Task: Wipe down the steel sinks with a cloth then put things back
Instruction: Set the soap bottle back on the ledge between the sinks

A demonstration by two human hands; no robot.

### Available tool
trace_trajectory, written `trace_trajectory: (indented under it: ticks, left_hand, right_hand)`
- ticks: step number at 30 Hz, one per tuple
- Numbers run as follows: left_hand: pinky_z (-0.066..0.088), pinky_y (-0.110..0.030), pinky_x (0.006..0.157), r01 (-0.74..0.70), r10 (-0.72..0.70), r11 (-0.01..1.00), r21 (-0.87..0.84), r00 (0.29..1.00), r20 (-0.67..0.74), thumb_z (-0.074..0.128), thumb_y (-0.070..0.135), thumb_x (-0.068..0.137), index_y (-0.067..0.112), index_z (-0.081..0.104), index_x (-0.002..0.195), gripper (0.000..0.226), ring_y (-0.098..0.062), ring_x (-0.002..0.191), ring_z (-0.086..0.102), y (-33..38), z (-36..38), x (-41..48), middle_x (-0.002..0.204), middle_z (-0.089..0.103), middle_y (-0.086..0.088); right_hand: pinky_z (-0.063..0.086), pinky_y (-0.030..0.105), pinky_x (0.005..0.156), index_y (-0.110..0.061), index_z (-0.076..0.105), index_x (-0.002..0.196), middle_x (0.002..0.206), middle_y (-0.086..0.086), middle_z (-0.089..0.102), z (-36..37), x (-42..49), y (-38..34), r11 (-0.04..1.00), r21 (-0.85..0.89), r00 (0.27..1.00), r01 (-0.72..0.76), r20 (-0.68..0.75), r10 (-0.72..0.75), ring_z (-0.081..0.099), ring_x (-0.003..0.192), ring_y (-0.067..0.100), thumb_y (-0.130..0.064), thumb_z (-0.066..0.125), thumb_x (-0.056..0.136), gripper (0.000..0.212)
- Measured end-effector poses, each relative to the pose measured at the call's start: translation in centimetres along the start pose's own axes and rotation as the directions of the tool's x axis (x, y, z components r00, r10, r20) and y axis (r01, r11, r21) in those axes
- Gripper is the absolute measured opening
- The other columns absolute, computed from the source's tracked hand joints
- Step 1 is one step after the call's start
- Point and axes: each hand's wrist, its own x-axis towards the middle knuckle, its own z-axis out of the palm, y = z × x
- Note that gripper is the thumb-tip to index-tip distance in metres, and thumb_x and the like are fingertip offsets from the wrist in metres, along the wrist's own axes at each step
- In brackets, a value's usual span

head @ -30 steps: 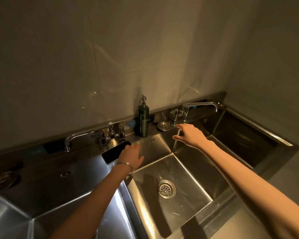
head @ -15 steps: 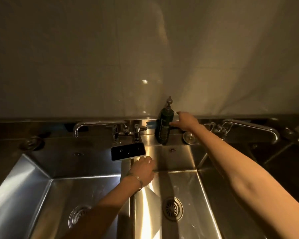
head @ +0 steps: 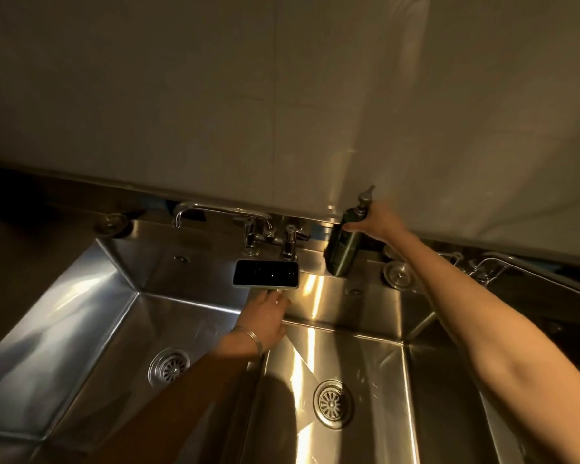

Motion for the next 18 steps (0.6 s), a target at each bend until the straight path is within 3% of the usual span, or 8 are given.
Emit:
trace_trajectory:
  ticks: [4,8,10,14,18]
  left_hand:
    - [0.036,-0.036,0.104,0.007,-0.008,0.998,-0.067,1.000,-0.017,0.057,0.033,0.088,0.015,0.035,0.137,0.056,-0.026,0.126,0.038,1.4,-0.7,0.2,0.138,0.041,-0.008]
    - [0.038,-0.035,0.103,-0.028,0.014,0.977,-0.213,0.998,-0.069,0.064,0.042,0.083,0.015,0.023,0.145,0.079,-0.025,0.129,0.039,3.1,-1.2,-0.7,0.140,0.040,-0.008]
    - [0.038,-0.035,0.102,-0.033,0.001,0.951,-0.307,0.994,-0.106,0.067,0.046,0.079,0.016,0.025,0.144,0.083,-0.023,0.129,0.040,2.9,-1.4,-2.1,0.140,0.041,-0.006]
    - [0.044,-0.038,0.098,-0.068,0.013,0.891,-0.448,0.992,-0.124,0.072,0.050,0.072,0.021,0.040,0.133,0.075,-0.021,0.121,0.048,0.0,-1.3,-7.4,0.132,0.050,-0.002]
    - [0.049,-0.040,0.092,-0.079,0.015,0.874,-0.480,0.991,-0.135,0.074,0.052,0.069,0.020,0.047,0.122,0.067,-0.021,0.112,0.055,-5.5,-0.8,-14.3,0.122,0.058,-0.002]
  right_hand:
    - [0.050,0.034,0.083,-0.017,0.062,0.100,0.100,0.004,0.066,-2.2,-4.1,-0.8,0.995,-0.048,0.996,0.088,-0.011,-0.089,0.061,0.092,0.020,-0.034,0.075,0.076,0.033]
    - [0.041,0.019,0.068,-0.023,0.059,0.093,0.095,-0.005,0.063,-4.0,-9.2,-3.9,0.983,-0.028,0.981,0.182,0.077,-0.179,0.058,0.084,0.011,-0.036,0.074,0.076,0.026]
    - [0.040,0.016,0.067,-0.020,0.062,0.095,0.095,-0.004,0.064,-3.7,-11.7,-6.0,0.976,-0.021,0.972,0.215,0.100,-0.212,0.059,0.084,0.010,-0.038,0.074,0.076,0.028]
    - [0.046,0.021,0.074,-0.017,0.065,0.095,0.095,-0.003,0.068,-1.2,-16.6,-11.5,0.963,0.064,0.955,0.263,0.124,-0.269,0.062,0.086,0.011,-0.039,0.073,0.077,0.030]
    - [0.051,0.025,0.076,-0.016,0.068,0.094,0.093,-0.001,0.071,3.8,-20.6,-18.2,0.945,0.086,0.938,0.315,0.126,-0.324,0.065,0.085,0.011,-0.041,0.074,0.075,0.033]
